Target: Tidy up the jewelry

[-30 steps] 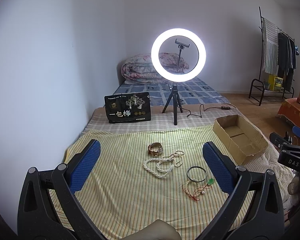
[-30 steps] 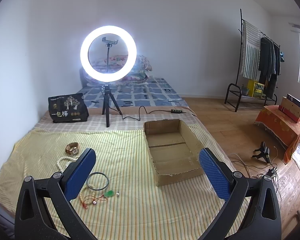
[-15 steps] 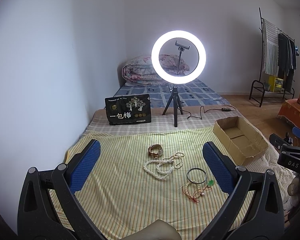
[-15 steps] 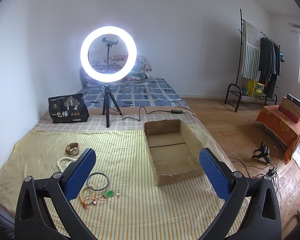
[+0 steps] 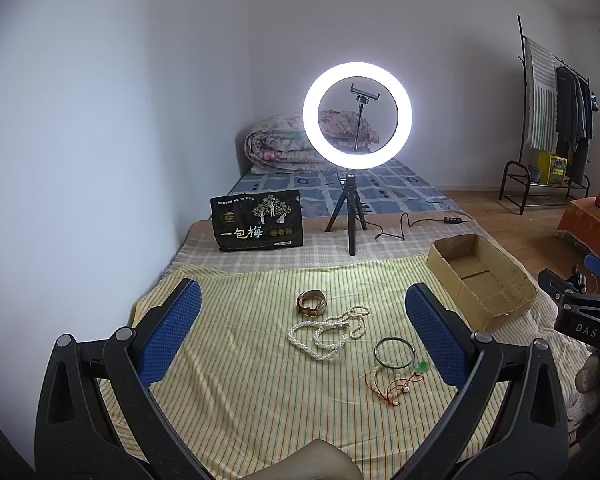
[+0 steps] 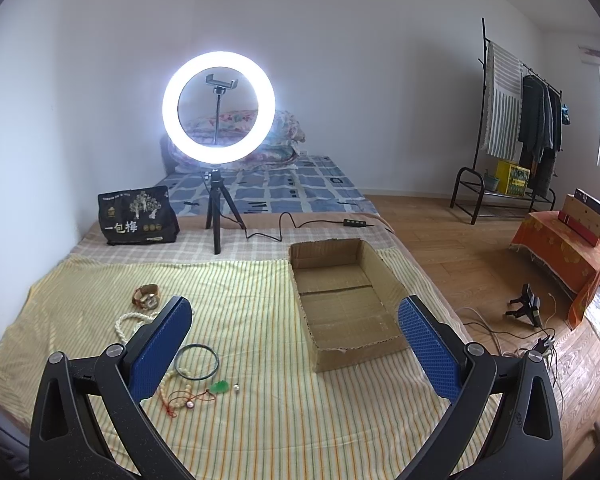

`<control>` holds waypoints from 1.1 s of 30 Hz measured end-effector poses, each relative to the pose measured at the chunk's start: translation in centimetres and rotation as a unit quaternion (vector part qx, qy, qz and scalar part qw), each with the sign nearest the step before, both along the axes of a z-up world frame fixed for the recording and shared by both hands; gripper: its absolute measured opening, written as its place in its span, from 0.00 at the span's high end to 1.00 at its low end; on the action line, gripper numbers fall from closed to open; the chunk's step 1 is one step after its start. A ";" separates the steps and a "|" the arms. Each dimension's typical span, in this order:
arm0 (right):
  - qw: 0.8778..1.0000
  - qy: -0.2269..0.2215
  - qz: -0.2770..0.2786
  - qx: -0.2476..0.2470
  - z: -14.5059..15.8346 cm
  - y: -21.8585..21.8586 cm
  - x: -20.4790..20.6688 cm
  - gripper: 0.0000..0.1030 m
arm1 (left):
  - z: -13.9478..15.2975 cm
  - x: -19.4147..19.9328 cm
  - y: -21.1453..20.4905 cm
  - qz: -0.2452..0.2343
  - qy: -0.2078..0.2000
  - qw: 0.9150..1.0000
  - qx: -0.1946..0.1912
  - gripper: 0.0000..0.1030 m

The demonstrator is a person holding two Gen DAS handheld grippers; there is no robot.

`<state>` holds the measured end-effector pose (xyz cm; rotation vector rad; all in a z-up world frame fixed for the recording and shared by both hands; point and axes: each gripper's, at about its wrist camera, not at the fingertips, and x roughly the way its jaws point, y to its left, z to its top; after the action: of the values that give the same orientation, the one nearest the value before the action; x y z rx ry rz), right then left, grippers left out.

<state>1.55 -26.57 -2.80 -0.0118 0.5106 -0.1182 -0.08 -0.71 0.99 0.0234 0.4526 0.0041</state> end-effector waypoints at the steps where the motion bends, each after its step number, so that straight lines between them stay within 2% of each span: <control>1: 1.000 0.000 0.000 0.000 0.0 0.0 0.0 0.00 | 0.1 0.1 0.1 0.001 0.000 1.000 0.000 0.00; 33: 1.000 0.011 0.005 -0.001 -0.6 0.1 0.4 0.00 | -1.1 0.8 0.2 0.003 0.015 1.000 0.006 0.00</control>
<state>1.91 -26.44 -3.41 -0.0176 0.5325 -0.1080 0.69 -0.49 -0.12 0.0331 0.4832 0.0125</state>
